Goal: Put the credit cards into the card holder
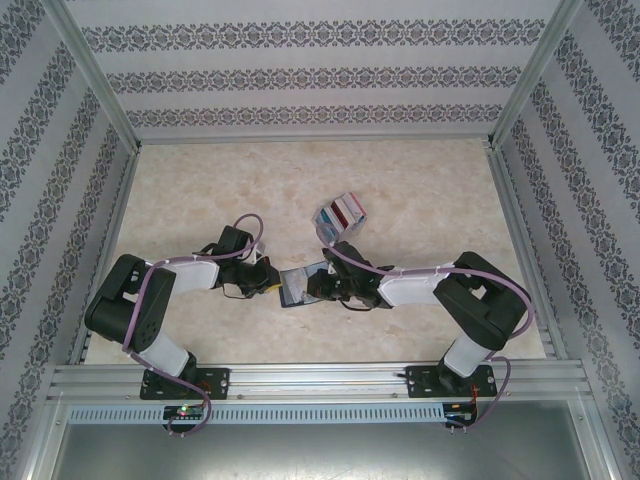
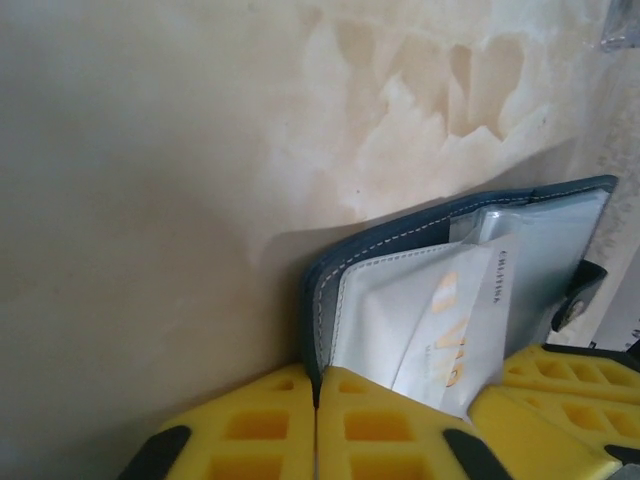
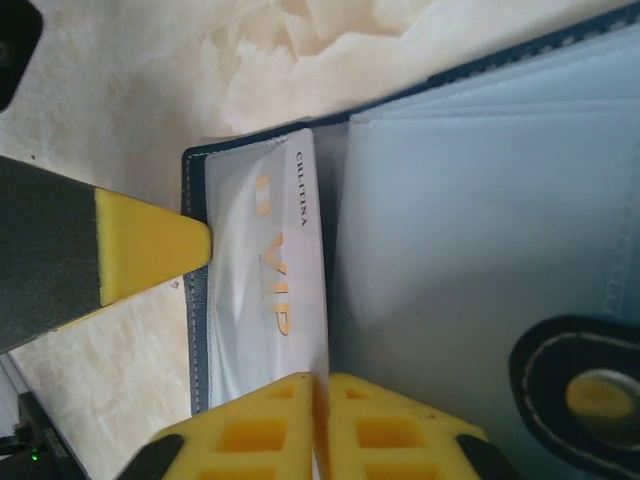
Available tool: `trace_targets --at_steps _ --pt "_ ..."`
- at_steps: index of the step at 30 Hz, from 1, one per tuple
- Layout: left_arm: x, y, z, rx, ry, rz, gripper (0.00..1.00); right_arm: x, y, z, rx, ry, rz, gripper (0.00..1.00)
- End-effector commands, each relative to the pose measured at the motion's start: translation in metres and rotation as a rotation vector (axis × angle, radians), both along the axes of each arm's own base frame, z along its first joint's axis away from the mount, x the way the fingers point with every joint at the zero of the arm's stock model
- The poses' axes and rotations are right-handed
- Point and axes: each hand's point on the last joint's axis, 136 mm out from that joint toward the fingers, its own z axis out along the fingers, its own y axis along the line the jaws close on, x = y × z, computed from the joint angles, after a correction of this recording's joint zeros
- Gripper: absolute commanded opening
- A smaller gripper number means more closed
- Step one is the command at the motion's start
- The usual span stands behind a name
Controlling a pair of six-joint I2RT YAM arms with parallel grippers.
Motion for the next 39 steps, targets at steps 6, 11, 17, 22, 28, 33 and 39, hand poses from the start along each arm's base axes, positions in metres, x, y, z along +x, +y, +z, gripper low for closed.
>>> trace_targets --at_steps 6,11,17,22,28,33,39 --pt "-0.007 0.006 -0.009 0.052 0.014 -0.037 0.0 0.005 -0.02 0.003 -0.053 -0.058 -0.046 0.0" --pt "-0.007 0.006 -0.011 0.051 0.011 -0.031 0.0 0.005 -0.016 -0.003 -0.047 -0.036 -0.04 0.0" --pt "-0.007 0.006 -0.013 0.041 0.009 -0.016 0.0 0.004 -0.009 -0.008 -0.023 -0.006 -0.042 0.0" --pt "-0.007 0.007 -0.015 0.044 0.008 -0.006 0.0 0.003 -0.002 -0.01 0.012 0.032 -0.053 0.0" --pt "-0.004 0.006 -0.017 0.05 0.013 -0.007 0.0 -0.003 0.006 -0.011 0.021 0.067 -0.027 0.12" --pt "-0.002 0.007 -0.014 0.056 0.007 -0.006 0.0 -0.001 -0.003 -0.004 0.005 0.052 -0.033 0.25" --pt "0.0 0.007 -0.005 0.054 -0.023 -0.006 0.06 0.006 -0.011 0.002 -0.014 0.029 -0.016 0.18"
